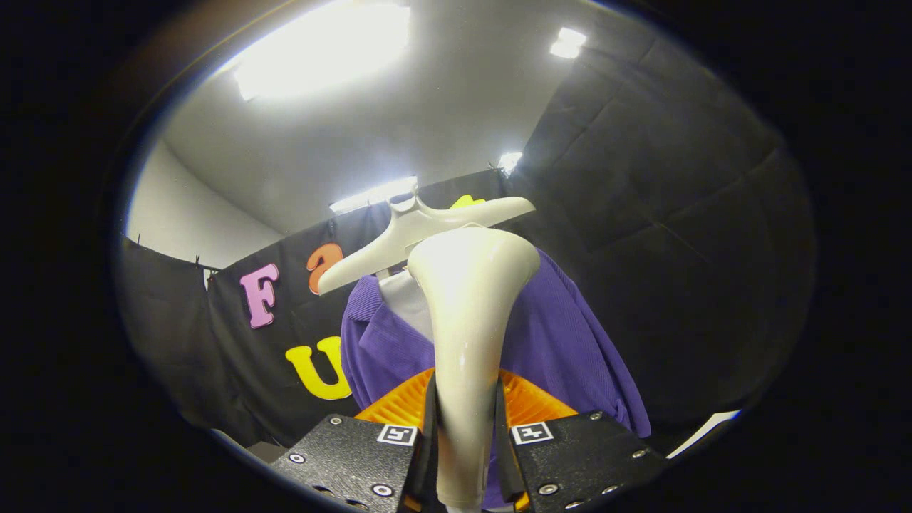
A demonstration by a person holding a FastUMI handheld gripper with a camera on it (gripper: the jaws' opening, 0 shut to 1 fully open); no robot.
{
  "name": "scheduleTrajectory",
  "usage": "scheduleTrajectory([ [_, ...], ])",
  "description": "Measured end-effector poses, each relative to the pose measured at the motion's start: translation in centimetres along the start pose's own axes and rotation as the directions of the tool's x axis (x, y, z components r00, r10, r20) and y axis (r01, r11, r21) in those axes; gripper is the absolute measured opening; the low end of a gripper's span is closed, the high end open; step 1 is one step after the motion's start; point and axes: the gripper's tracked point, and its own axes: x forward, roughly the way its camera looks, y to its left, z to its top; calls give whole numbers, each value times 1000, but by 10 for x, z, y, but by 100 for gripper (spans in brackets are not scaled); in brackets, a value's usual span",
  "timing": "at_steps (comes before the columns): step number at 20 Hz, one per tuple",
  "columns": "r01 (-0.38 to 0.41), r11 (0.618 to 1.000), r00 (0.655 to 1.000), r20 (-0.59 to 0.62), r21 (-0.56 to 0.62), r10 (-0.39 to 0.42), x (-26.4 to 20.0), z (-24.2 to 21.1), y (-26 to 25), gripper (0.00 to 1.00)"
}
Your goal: Iron the clothes twice with a garment steamer, once on the left side and once on the right side.
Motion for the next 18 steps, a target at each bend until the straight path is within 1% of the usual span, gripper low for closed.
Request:
scheduleTrajectory([
  [4, 47, 997, 999, 2, 53, -48, 29, -6, -22, 33],
  [7, 81, 994, 996, -37, 77, -78, 42, -25, -36, 34],
  [14, 115, 989, 984, -143, 90, -101, 38, -74, -62, 34],
  [18, 140, 986, 972, -201, 92, -119, 16, -97, -84, 34],
])
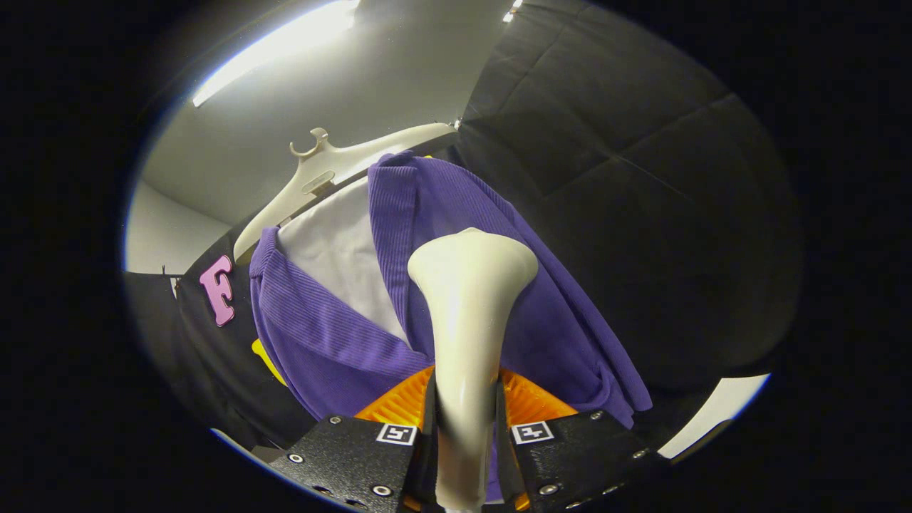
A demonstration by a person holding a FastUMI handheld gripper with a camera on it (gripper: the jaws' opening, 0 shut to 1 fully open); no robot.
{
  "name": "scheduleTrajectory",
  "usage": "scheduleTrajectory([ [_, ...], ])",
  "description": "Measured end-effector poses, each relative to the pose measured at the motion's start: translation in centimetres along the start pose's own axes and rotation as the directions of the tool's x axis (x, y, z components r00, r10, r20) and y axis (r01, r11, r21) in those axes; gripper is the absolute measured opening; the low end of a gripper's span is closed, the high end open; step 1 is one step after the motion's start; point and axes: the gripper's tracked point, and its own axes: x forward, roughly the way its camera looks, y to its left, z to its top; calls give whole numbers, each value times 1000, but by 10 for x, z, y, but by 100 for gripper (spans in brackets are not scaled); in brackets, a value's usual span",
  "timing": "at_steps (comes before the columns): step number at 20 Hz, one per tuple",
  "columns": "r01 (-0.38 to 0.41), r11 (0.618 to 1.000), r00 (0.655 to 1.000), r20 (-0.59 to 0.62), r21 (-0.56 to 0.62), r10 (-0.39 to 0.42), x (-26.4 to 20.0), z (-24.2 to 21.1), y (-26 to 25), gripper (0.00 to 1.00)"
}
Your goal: Iron the clothes twice with a garment steamer, once on the left side and once on the right side.
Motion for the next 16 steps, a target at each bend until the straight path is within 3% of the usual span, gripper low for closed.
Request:
scheduleTrajectory([
  [16, 41, 999, 986, -161, -2, -41, -27, -78, -52, 34],
])
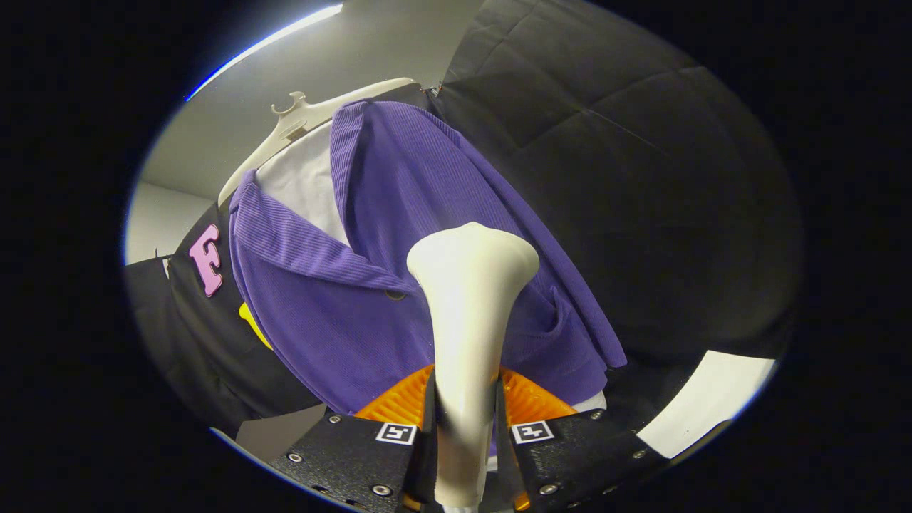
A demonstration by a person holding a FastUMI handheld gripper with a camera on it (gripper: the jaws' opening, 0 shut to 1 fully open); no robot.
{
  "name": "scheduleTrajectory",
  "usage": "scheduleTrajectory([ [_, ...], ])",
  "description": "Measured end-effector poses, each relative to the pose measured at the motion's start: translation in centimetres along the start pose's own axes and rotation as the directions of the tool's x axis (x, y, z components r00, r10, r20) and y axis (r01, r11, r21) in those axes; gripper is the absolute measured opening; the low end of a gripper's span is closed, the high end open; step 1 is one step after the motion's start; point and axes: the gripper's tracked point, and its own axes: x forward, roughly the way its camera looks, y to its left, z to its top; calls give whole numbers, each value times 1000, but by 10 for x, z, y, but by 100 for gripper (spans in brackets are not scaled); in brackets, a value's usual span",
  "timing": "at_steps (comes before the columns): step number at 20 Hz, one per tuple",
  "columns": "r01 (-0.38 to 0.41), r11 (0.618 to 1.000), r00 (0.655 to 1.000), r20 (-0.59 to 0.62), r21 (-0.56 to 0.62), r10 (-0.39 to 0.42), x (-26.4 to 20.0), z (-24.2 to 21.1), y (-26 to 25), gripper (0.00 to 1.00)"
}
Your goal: Iron the clothes twice with a garment steamer, once on the left side and once on the right side.
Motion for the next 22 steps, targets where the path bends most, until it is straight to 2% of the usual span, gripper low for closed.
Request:
scheduleTrajectory([
  [15, 59, 998, 993, -103, 22, -57, -4, -59, -40, 34],
  [22, 92, 995, 981, -174, 44, -83, 6, -106, -61, 34],
])
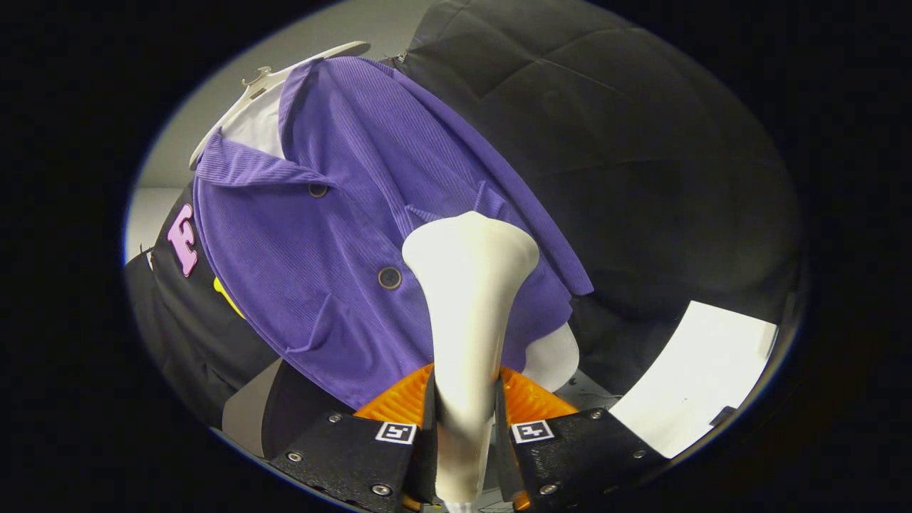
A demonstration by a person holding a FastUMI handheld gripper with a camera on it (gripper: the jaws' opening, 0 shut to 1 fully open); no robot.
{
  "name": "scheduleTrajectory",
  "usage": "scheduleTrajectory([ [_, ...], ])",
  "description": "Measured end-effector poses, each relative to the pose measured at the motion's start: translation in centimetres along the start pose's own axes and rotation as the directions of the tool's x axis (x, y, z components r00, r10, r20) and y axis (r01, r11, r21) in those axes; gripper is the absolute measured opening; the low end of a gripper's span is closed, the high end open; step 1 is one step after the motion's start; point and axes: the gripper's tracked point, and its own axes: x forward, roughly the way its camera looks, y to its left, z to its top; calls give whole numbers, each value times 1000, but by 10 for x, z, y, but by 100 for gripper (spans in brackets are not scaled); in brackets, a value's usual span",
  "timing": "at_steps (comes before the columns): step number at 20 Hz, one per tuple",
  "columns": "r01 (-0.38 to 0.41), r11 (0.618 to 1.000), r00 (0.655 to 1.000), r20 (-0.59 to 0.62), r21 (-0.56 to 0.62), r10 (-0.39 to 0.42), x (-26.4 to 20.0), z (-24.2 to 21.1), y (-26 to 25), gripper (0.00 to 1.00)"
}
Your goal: Iron the clothes twice with a garment steamer, once on the left side and once on the right side.
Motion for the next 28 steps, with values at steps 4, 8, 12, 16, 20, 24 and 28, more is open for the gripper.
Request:
scheduleTrajectory([
  [4, 17, 1000, 999, -50, 15, -16, 15, -21, -4, 34],
  [8, 45, 999, 994, -102, 28, -42, 22, -49, -21, 34],
  [12, 65, 998, 986, -158, 17, -61, 24, -80, -34, 34],
  [16, 77, 997, 976, -202, 1, -75, 17, -108, -43, 34],
  [20, 51, 998, 973, -224, -20, -54, -8, -132, -35, 34],
  [24, 0, 999, 977, -212, -54, -11, -46, -147, -19, 34],
  [28, -58, 995, 976, -212, -81, 39, -89, -165, -2, 34],
])
